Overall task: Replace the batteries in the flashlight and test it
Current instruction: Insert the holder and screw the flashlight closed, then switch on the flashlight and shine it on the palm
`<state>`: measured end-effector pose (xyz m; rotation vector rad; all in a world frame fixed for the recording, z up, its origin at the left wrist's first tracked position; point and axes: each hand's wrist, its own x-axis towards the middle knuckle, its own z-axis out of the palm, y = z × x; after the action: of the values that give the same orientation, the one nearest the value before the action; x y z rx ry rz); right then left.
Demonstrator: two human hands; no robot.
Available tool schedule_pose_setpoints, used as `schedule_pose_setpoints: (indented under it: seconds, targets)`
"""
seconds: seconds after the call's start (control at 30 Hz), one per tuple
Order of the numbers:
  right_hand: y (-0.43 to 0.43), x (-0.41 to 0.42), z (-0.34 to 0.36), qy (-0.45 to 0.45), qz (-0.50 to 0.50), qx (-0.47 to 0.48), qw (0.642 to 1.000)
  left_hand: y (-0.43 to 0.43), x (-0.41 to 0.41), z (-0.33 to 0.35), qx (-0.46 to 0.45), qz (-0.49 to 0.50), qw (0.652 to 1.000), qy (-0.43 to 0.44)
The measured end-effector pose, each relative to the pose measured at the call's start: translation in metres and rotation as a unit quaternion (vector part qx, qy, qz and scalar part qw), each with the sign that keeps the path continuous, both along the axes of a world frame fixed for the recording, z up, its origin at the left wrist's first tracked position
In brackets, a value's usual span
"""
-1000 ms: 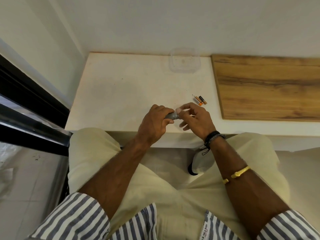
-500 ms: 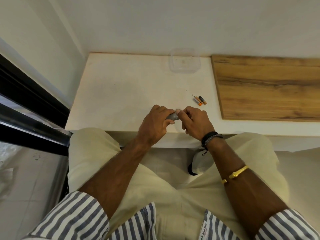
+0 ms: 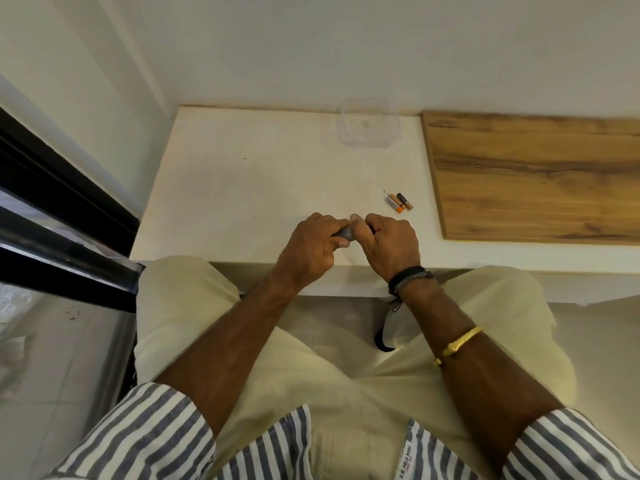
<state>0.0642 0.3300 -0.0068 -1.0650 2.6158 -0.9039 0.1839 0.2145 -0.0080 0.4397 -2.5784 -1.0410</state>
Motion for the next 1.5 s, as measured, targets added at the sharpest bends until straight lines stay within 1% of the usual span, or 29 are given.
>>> schedule_pose_setpoints:
  seconds: [0.1,0.17,0.27,0.37,0.47,0.53,0.6,0.63,0.67,0.7,0.73,0.77,0.83,0.87,0.93,0.97,1.0,1.03,1.07,1.13,1.2,1.27,1.4,1.5]
  targets:
    - [-0.002,0.003,-0.002,0.011,-0.035,-0.022,0.999,0.002,-0.001,0.002,-0.030,0.009,0.999,0.009]
    - [0.000,0.006,-0.004,-0.003,-0.048,-0.049,0.998,0.004,0.000,0.003,-0.040,0.013,0.999,0.014]
    - [0.003,0.006,-0.008,-0.038,-0.044,-0.096,0.994,0.005,0.002,0.005,-0.026,0.033,0.999,0.032]
    - [0.004,0.006,-0.008,-0.039,-0.032,-0.117,0.992,0.002,0.002,0.007,-0.026,0.040,0.997,0.052]
    - [0.001,0.010,-0.005,-0.048,-0.044,-0.148,0.987,0.000,0.002,0.007,-0.022,0.055,0.997,0.059]
    - [-0.002,0.013,-0.004,-0.080,-0.061,-0.175,0.979,0.000,0.001,0.002,-0.016,0.074,0.996,0.050]
    - [-0.003,0.013,-0.004,-0.157,-0.087,-0.207,0.962,0.000,0.000,-0.001,0.019,0.094,0.993,0.063]
    - [-0.005,0.014,-0.004,-0.215,-0.105,-0.231,0.943,-0.001,-0.001,-0.001,0.042,0.111,0.990,0.073]
    - [-0.006,0.014,-0.004,-0.286,-0.130,-0.263,0.912,-0.002,-0.002,0.000,0.064,0.134,0.986,0.081]
    - [-0.008,0.014,-0.004,-0.366,-0.155,-0.300,0.867,-0.003,-0.003,0.000,0.094,0.160,0.979,0.086]
    - [-0.009,0.013,-0.004,-0.445,-0.177,-0.338,0.810,-0.005,-0.004,0.000,0.146,0.186,0.968,0.087]
    - [-0.011,0.011,-0.004,-0.515,-0.193,-0.373,0.748,-0.007,-0.005,0.001,0.231,0.205,0.947,0.083]
    - [-0.014,0.009,-0.004,-0.622,-0.214,-0.429,0.619,-0.010,-0.004,0.005,0.423,0.211,0.877,0.083]
    - [-0.016,0.008,-0.004,-0.656,-0.226,-0.446,0.565,-0.012,-0.004,0.006,0.493,0.210,0.839,0.087]
    - [-0.018,0.008,-0.003,-0.695,-0.254,-0.466,0.485,-0.015,-0.003,0.008,0.590,0.208,0.773,0.106]
    - [-0.018,0.008,-0.001,-0.706,-0.263,-0.476,0.454,-0.016,-0.002,0.009,0.625,0.201,0.745,0.119]
    - [-0.017,0.008,0.000,-0.712,-0.265,-0.488,0.429,-0.016,-0.001,0.009,0.652,0.193,0.721,0.130]
    - [-0.016,0.008,0.001,-0.716,-0.257,-0.500,0.414,-0.016,0.000,0.009,0.671,0.184,0.705,0.138]
    - [-0.014,0.008,0.002,-0.718,-0.243,-0.511,0.406,-0.017,0.001,0.008,0.687,0.174,0.691,0.145]
    - [-0.011,0.007,0.006,-0.718,-0.207,-0.533,0.395,-0.017,0.002,0.008,0.709,0.153,0.670,0.158]
    - [-0.009,0.006,0.010,-0.720,-0.183,-0.553,0.377,-0.019,0.004,0.008,0.724,0.136,0.655,0.168]
    - [-0.008,0.004,0.013,-0.719,-0.175,-0.565,0.366,-0.021,0.005,0.007,0.729,0.127,0.651,0.170]
    - [-0.009,0.004,0.016,-0.713,-0.182,-0.565,0.373,-0.022,0.005,0.005,0.728,0.119,0.655,0.164]
    - [-0.008,0.006,0.017,-0.714,-0.177,-0.567,0.370,-0.023,0.004,0.006,0.736,0.116,0.648,0.159]
